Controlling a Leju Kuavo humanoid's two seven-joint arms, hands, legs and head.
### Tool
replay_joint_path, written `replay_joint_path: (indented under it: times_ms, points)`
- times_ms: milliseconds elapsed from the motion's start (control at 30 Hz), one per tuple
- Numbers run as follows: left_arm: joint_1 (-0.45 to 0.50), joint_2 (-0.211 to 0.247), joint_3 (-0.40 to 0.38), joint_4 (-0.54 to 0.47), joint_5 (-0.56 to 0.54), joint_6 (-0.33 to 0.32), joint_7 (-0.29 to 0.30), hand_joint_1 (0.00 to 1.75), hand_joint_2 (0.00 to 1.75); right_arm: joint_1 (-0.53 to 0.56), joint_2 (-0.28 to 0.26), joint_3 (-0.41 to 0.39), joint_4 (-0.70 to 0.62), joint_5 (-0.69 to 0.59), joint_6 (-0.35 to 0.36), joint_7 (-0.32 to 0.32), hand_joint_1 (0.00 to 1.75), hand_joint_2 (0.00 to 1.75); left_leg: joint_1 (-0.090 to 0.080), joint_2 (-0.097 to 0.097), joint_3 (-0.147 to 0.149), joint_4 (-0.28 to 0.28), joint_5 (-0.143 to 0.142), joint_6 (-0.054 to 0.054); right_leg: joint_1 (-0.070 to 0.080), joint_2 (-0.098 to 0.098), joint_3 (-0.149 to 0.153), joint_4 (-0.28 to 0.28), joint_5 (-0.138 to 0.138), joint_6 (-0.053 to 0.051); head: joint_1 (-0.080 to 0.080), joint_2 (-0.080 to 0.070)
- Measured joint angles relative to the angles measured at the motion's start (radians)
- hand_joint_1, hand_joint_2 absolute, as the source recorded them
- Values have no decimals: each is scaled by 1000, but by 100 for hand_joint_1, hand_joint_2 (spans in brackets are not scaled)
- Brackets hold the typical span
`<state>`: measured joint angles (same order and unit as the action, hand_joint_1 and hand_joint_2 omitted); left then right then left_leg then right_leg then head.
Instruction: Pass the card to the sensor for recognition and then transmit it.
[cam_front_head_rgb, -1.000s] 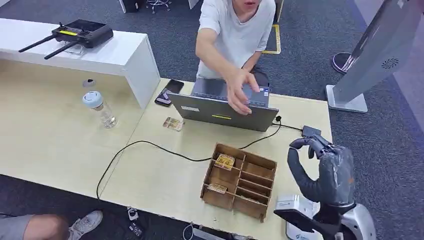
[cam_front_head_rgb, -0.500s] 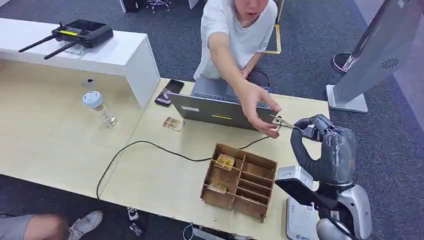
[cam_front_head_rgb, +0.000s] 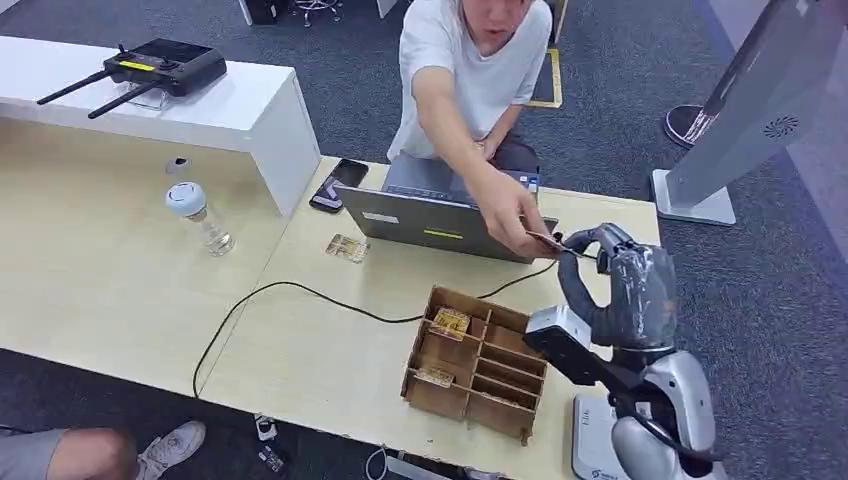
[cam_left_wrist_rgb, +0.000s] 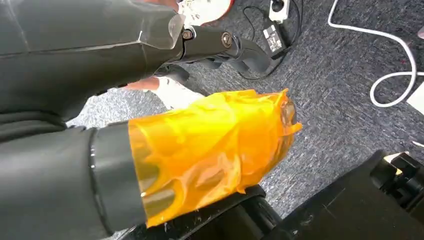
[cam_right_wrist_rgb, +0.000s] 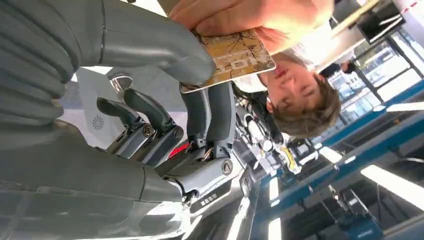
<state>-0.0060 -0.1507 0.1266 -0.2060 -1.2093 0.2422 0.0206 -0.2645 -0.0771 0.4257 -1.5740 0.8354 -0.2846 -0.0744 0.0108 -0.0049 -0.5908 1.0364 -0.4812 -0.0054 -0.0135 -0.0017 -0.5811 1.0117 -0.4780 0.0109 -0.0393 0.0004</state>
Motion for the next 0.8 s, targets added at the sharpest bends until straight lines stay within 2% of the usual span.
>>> replay_joint_path:
  times_ms: [267,300,633,800]
  points:
    - [0,0,0,0,0,-1,0,0,0,-4,2,10,19,2,10,11,0,175,0,0,0,0,0,0,0,0,0,0,0,0,0,0]
    - [0,0,0,0,0,-1,0,0,0,-4,2,11,20,3,10,12,0,0,0,0,0,0,0,0,0,0,0,0,0,0,0,0]
    - [0,0,0,0,2,0,0,0,0,-3,2,17,24,2,4,11,0,0,0,0,0,0,0,0,0,0,0,0,0,0,0,0]
    - [0,0,1,0,13,4,0,0,0,13,2,17,-11,-39,-15,-26,0,0,0,0,0,0,0,0,0,0,0,0,0,0,0,0]
